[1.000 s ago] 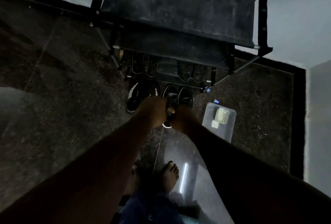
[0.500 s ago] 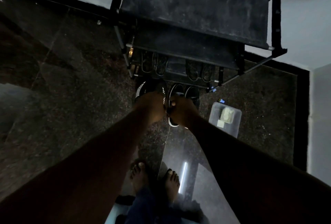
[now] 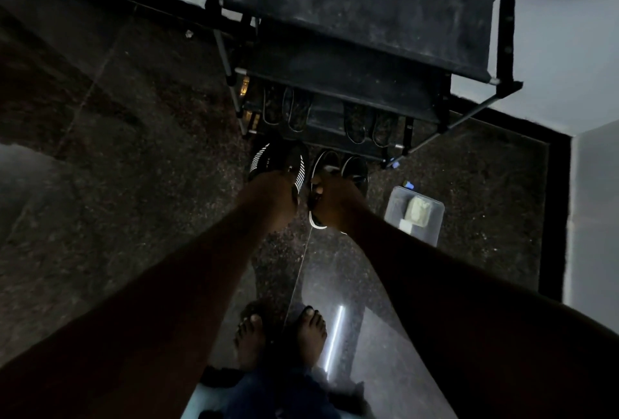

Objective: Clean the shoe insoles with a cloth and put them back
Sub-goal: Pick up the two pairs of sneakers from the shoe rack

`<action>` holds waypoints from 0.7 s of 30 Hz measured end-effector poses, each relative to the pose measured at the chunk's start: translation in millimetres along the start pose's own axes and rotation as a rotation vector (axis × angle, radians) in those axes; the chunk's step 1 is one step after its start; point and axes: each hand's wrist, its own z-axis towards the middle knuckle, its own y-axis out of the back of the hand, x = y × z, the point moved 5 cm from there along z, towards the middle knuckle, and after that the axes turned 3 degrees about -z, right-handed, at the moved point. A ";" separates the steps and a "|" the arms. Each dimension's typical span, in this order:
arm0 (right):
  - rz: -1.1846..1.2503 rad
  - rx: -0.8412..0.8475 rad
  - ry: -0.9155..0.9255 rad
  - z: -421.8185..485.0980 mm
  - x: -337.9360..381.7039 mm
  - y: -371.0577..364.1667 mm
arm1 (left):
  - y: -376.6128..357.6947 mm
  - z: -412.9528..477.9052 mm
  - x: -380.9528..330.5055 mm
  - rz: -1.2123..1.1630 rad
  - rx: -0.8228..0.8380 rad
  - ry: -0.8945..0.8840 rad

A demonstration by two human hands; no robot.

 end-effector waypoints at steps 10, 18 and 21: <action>0.070 -0.079 -0.109 14.1 -8.6 0.8 | 14.2 12.6 15.5 -0.018 0.000 -0.032; 0.011 -0.025 -0.029 49.0 -32.8 9.6 | 1.9 64.8 -2.0 0.042 0.002 -0.028; 0.068 -0.056 -0.068 66.3 -63.9 3.1 | -5.1 83.4 -18.1 0.075 -0.015 -0.046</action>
